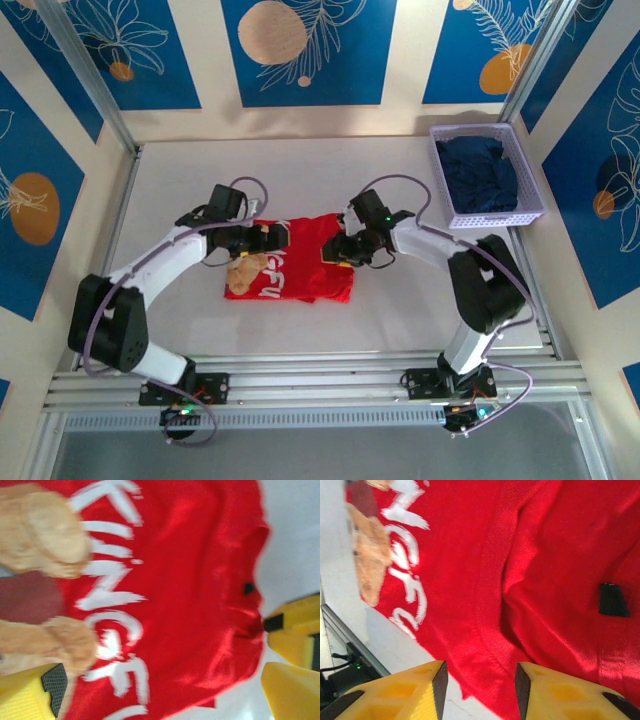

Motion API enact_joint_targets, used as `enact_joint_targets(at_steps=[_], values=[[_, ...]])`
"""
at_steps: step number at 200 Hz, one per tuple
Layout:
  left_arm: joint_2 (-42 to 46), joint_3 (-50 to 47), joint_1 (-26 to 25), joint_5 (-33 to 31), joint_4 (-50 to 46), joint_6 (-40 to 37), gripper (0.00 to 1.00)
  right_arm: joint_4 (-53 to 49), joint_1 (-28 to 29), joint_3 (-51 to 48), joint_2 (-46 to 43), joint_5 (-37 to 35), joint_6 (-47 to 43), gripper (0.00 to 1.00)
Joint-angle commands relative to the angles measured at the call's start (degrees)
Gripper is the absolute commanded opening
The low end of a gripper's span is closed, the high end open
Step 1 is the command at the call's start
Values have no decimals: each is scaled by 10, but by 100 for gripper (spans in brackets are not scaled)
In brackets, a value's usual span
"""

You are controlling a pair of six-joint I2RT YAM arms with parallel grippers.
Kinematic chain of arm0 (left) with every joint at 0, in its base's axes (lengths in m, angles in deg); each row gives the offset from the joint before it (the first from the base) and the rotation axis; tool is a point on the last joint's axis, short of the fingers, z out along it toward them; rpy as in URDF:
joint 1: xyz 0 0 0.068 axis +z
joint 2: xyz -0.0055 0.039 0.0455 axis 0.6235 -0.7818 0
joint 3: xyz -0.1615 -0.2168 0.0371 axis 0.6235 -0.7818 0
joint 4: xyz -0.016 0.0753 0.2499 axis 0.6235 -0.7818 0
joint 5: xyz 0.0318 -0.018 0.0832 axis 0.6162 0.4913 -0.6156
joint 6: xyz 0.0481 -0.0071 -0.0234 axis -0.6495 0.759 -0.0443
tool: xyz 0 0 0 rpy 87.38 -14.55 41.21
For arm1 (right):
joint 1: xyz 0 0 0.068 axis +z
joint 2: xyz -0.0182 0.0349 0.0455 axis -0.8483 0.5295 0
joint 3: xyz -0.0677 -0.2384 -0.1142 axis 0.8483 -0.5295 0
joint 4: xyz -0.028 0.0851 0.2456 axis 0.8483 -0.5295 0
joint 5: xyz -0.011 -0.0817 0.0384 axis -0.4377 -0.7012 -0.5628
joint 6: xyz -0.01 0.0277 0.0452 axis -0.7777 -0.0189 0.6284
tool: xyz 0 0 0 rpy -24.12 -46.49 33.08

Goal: Fold the inside-out t-shirt

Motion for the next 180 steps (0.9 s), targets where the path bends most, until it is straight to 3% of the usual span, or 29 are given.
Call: enact_joint_targets(at_steps=[1,21,58,95,110,124,147,180], values=[[-38,-3,20,-14,-5,-1,99,3,0,-1,36,7,20,41],[-82,-2,20,-30,-13,-14,98,-32,-3,18,67,-16,5,39],[-94,-64,-1,10,5,-15,95,-111,-40,68,103,-70,-35,37],[-49,-90,-134,37,50,91,95,-138,-76,192,171,-106,-63,36],[-36,-65,-193,54,81,132,96,-144,-89,257,189,-107,-78,36],[-28,-18,-218,59,71,128,96,-155,-96,300,179,-112,-96,37],[-2,27,-196,-5,43,79,99,-166,-103,279,120,-142,-117,41],[-38,7,-62,19,41,74,97,-118,-104,116,9,-92,-72,47]])
